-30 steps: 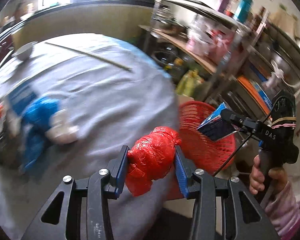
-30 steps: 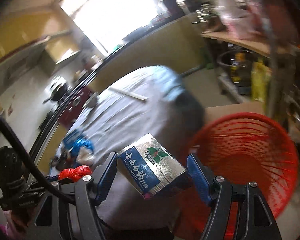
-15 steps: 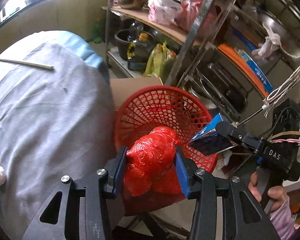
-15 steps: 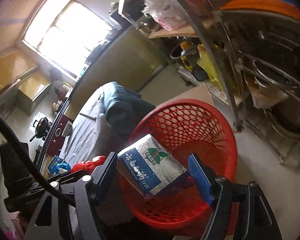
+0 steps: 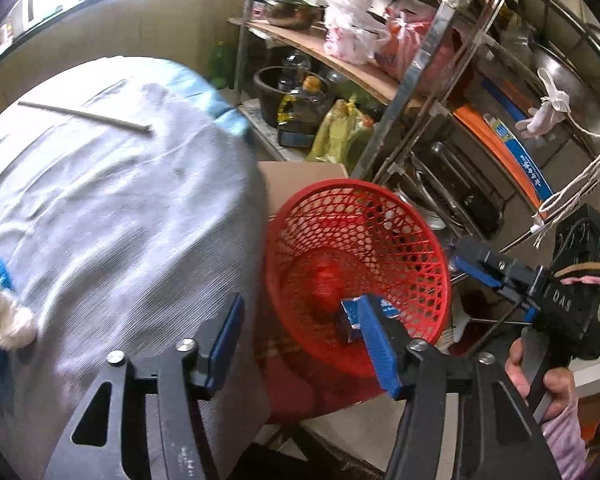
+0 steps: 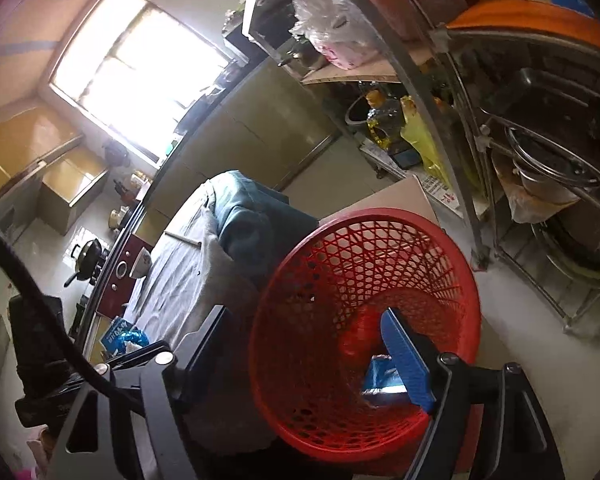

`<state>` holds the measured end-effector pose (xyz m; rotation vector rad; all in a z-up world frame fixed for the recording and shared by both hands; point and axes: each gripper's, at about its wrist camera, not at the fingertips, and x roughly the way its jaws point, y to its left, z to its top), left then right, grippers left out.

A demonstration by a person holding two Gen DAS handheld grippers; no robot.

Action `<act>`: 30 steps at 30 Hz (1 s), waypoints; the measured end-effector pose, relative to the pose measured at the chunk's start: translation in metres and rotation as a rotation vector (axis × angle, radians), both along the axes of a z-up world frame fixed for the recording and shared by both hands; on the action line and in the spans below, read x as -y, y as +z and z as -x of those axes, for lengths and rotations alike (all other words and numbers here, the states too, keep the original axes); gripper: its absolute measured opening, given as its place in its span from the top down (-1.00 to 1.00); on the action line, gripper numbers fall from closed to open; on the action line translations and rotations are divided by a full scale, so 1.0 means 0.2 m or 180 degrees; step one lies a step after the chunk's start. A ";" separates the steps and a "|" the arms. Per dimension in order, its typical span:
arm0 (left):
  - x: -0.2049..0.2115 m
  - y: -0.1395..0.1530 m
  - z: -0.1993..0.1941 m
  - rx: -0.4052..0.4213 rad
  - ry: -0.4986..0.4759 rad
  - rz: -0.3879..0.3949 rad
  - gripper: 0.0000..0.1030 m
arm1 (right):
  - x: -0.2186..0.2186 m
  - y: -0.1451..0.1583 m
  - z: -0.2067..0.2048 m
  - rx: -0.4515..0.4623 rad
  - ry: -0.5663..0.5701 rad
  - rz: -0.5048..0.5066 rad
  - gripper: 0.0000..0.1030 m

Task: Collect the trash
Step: 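Open the left tool over the red basket while the right drops the carton in, then move both tools back over the table toward the clear container and white tissue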

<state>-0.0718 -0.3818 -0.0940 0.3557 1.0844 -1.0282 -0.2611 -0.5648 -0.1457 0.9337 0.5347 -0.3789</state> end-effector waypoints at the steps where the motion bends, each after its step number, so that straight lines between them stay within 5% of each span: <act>1: -0.05 0.01 0.00 0.0008 0.0035 -0.0003 -0.20 | -0.01 0.01 -0.01 0.0001 0.0012 0.0011 -0.56; 10: -0.49 0.09 -0.05 0.0195 0.0408 0.0045 -0.28 | -0.17 0.09 -0.19 -0.0012 0.0310 0.0112 -0.56; 22: -1.40 0.17 -0.36 0.0346 0.1722 0.0151 -0.29 | -0.58 0.19 -0.59 -0.0138 0.1058 0.0334 -0.56; 30: -1.69 0.21 -0.51 0.0344 0.2308 0.0322 -0.32 | -0.89 0.30 -0.92 -0.0101 0.1613 0.0547 -0.56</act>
